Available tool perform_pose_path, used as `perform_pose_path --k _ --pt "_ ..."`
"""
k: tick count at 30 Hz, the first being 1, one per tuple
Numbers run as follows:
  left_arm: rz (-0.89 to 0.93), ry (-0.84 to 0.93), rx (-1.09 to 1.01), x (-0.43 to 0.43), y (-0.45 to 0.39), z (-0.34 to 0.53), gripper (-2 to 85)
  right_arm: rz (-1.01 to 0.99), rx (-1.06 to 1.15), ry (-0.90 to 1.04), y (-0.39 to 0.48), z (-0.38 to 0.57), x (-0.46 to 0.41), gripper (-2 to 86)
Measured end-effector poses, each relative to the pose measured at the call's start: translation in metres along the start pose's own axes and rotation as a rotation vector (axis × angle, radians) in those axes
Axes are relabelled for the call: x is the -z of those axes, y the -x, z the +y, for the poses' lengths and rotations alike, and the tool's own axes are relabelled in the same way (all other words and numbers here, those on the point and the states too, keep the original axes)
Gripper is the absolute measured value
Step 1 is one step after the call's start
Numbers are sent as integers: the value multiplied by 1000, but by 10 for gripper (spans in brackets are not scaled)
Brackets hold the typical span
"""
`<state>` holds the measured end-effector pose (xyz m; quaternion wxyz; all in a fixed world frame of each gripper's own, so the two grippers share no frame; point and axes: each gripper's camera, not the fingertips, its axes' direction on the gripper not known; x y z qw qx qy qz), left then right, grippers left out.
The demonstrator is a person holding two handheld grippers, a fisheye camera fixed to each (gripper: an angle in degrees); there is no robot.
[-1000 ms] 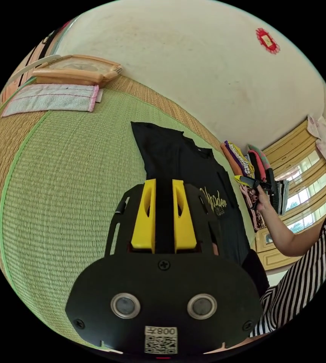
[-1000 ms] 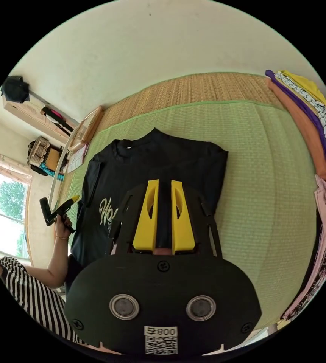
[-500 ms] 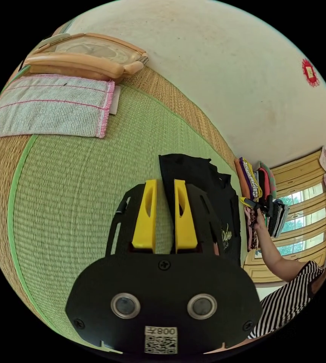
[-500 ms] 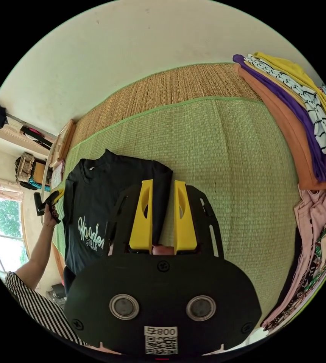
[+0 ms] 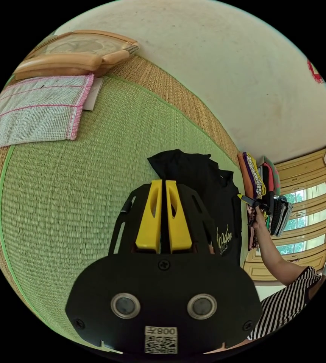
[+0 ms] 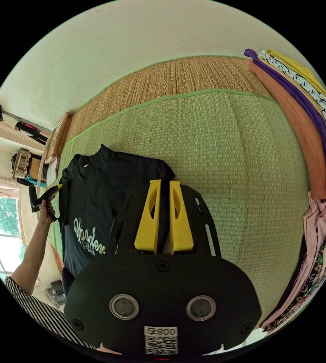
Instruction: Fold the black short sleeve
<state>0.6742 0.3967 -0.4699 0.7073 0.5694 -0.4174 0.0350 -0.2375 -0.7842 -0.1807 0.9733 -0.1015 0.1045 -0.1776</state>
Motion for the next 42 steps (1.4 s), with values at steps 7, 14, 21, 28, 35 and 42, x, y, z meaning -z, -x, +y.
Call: perform_pose_path --k 7,14,21,28,35,42 --pt "-15 -13 3 -8 -4 -11 12 39 11 -3 -9 -1 -15 14" --pt "28 -72 9 -6 -9 -32 11 23 -7 -45 -29 -19 -13 11" --pt "-5 -88 -3 -6 -14 -47 21 36 -5 -35 -36 -38 -33 15" --pt "123 -116 85 -6 16 -15 53 -58 -79 -36 -69 -18 -46 34" --pt "181 -101 33 33 19 50 58 -145 -69 -91 -89 43 -13 31" --pt "130 11 -75 65 -6 143 48 -145 44 -59 -56 139 -1 15"
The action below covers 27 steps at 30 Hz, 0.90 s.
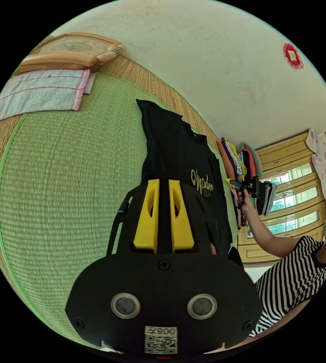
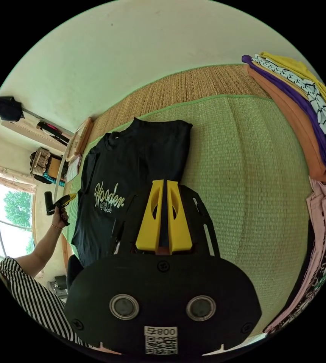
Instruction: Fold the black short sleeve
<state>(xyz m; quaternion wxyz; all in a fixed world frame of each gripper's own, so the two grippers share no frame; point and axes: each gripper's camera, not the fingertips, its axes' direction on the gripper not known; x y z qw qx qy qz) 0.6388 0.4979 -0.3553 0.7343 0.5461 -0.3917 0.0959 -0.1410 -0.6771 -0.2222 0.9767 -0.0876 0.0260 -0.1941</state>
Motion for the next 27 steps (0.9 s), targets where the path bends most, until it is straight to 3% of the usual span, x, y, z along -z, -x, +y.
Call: perform_pose_path --k 8,11,19,27 --pt "-75 111 43 -13 -13 29 18 65 -19 101 16 34 -18 5" --pt "-54 73 78 6 -18 50 18 54 -10 97 24 42 0 9" --pt "8 66 93 80 -38 177 49 31 21 107 41 127 68 39" --pt "-34 87 215 146 -40 304 71 3 -154 167 14 271 129 68"
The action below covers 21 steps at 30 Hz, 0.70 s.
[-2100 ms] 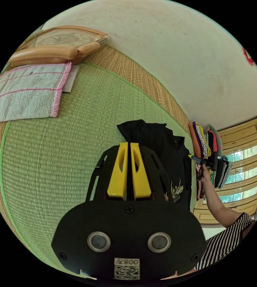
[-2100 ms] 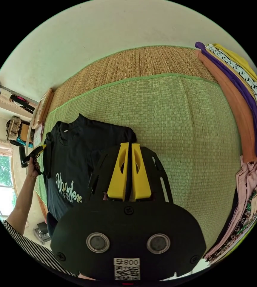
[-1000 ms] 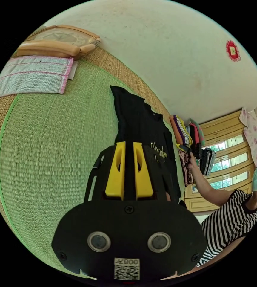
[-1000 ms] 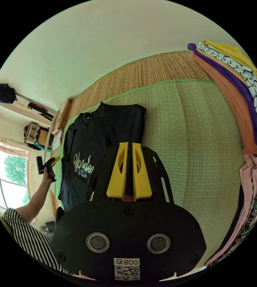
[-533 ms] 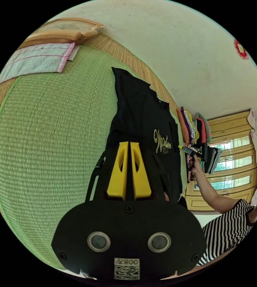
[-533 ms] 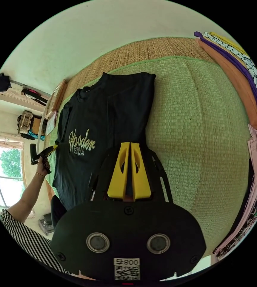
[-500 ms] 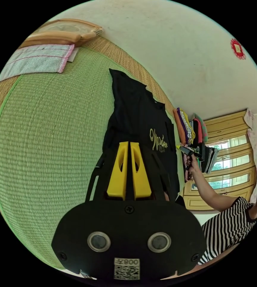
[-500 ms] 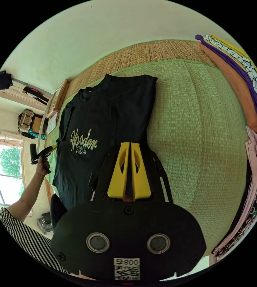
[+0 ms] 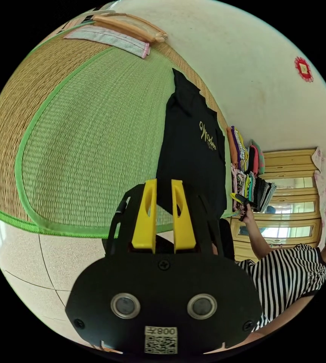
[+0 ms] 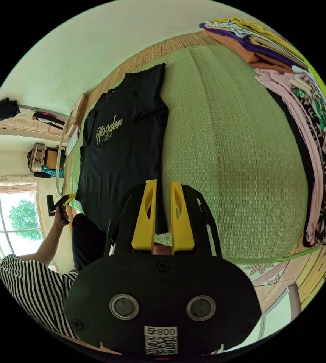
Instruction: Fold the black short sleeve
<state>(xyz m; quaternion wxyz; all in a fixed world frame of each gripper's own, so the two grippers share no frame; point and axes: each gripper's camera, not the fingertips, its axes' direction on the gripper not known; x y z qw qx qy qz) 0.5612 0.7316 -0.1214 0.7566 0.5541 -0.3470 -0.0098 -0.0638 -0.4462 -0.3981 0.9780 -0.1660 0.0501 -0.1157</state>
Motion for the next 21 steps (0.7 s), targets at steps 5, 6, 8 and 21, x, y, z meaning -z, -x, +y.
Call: perform_pose_path --k 5,6,8,21 --pt "-31 2 15 16 0 42 78 -22 -38 23 0 55 9 75" --pt "-51 16 17 17 0 49 79 -16 -39 29 3 64 11 77" --pt "-66 37 20 18 0 58 79 -12 -34 34 8 73 14 80" --pt "-119 17 20 56 -17 114 78 117 33 75 56 103 39 79"
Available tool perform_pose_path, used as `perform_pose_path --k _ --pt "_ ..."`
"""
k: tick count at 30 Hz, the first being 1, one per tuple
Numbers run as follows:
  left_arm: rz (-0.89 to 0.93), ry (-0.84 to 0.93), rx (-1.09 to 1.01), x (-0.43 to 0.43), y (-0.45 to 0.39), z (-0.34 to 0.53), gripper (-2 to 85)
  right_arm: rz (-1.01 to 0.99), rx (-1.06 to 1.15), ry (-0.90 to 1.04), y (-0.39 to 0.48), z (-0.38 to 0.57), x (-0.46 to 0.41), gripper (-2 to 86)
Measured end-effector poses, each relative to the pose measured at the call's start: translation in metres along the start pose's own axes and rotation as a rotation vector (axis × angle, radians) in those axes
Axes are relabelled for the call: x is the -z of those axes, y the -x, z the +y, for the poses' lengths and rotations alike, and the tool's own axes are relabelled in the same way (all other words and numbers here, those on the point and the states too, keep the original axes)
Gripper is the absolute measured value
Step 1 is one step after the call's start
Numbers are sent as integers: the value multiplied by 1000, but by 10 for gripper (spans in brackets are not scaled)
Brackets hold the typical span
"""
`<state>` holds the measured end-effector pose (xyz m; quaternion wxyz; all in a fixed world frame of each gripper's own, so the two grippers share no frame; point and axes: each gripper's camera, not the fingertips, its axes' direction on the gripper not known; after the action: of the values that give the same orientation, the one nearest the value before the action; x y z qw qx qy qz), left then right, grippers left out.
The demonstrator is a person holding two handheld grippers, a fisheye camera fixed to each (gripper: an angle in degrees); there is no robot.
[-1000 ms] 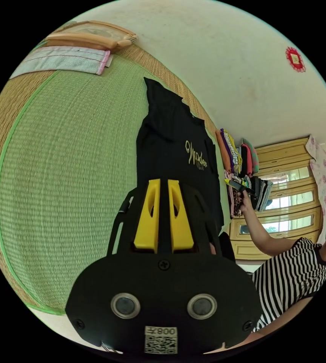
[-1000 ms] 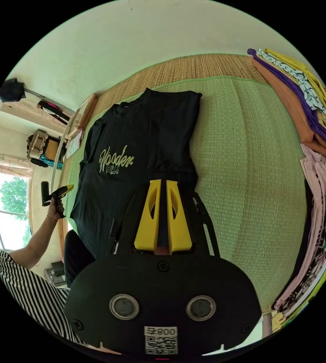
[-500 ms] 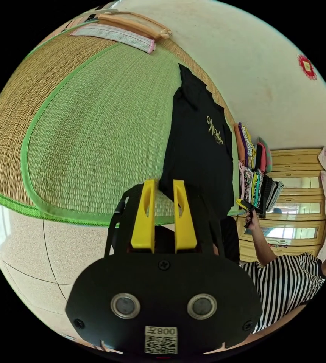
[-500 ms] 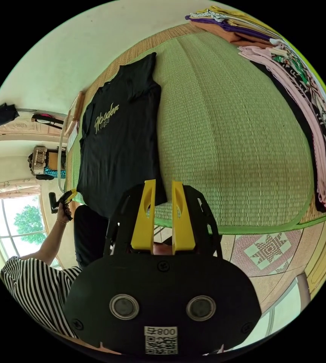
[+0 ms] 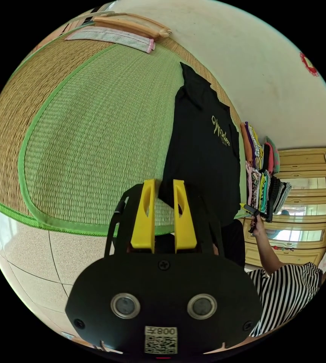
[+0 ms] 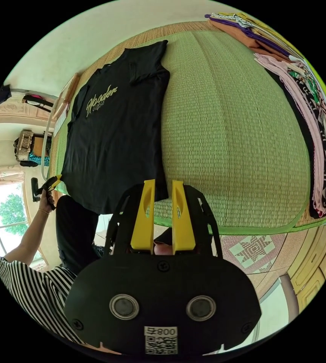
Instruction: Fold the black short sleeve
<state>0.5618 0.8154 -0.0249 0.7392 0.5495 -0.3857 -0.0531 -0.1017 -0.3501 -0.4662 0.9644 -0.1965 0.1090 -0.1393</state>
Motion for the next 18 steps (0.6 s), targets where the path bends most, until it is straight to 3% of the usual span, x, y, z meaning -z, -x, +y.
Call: perform_pose_path --k 18 --pt "-69 55 -44 58 -6 75 46 79 6 -25 21 59 62 64"
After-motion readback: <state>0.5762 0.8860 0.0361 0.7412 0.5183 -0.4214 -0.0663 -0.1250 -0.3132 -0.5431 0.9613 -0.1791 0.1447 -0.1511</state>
